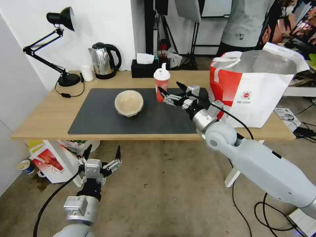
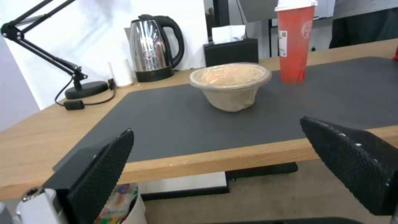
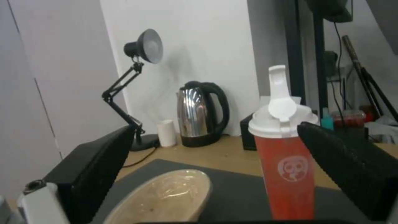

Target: Pick up the trash from the table and place it into the takeout bag.

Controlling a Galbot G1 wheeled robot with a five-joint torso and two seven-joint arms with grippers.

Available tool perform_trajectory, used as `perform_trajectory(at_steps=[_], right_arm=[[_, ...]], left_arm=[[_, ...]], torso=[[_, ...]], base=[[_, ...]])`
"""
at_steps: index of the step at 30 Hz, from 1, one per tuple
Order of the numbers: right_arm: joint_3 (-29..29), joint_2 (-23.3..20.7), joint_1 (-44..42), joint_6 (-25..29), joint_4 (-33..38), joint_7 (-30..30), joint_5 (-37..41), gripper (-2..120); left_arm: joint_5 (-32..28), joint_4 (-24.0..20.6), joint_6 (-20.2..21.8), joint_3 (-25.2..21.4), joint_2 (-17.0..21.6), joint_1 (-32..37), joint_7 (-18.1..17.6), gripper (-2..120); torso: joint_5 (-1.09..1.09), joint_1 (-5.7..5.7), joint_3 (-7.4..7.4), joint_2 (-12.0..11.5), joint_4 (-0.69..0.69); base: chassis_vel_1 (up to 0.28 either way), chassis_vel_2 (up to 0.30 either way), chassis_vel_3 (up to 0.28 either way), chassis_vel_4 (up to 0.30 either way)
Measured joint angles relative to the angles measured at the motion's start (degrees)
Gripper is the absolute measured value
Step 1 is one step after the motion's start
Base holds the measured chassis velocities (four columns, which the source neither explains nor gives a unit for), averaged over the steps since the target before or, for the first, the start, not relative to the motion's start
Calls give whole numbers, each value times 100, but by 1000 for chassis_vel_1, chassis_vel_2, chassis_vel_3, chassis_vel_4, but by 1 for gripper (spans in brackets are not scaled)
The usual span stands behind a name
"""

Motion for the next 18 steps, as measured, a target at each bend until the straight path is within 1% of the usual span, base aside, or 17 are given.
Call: perform_trajectory(at_steps=[5, 18], right_arm=[[-115, 126, 120, -6, -174, 6, -31, 100], [-259, 262, 274, -19, -378, 81, -88, 100]], left_arm=[[0, 0, 0, 0, 0, 0, 0, 100], [0, 0, 0, 0, 0, 0, 0, 100]], torso=[[-1, 0, 0, 0, 0], [-1, 0, 0, 0, 0]], base=[[0, 0, 0, 0], [0, 0, 0, 0]])
